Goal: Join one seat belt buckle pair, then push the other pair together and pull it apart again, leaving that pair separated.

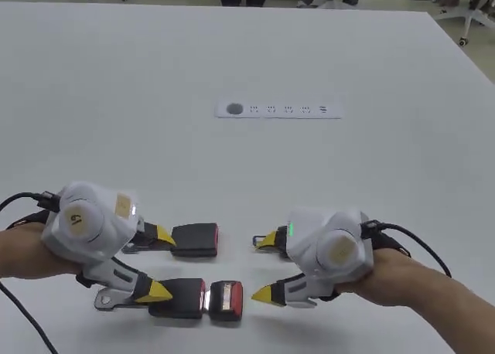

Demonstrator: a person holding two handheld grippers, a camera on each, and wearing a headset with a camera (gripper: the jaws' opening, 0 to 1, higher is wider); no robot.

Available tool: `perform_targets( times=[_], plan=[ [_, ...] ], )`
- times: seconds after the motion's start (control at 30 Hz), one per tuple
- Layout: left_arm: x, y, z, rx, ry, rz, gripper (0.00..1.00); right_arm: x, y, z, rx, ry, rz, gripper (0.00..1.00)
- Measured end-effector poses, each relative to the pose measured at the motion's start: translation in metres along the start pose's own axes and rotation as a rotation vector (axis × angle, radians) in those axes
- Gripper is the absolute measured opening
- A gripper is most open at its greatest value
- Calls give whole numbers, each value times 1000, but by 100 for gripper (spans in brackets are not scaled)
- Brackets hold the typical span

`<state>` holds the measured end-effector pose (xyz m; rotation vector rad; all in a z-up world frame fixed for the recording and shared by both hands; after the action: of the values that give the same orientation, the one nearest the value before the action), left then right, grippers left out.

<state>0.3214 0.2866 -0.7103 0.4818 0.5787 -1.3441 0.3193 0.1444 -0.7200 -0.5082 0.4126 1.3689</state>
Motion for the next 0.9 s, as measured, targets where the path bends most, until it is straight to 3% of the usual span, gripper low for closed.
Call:
perform_targets(
  times=[0.47,0.9],
  plan=[
    [7,23,13,1,-2,20,45,-21,-33,-11,5,20,-63,40],
    [16,43,5,-24,49,17,45,-28,-54,-30,20,62,-64,39]
  ],
)
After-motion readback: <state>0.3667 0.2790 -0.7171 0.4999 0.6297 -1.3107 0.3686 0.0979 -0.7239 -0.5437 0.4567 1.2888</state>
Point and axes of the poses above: the centre of the closed fingertips' face, and the gripper's own axes: x roughly forward along the fingers, y roughly to its left, z roughly out of its top, the point moved 3 cm from there along -x, roughly backward along the fingers, and after that the axes turned 12 degrees about -y, right-handed, at the moved point
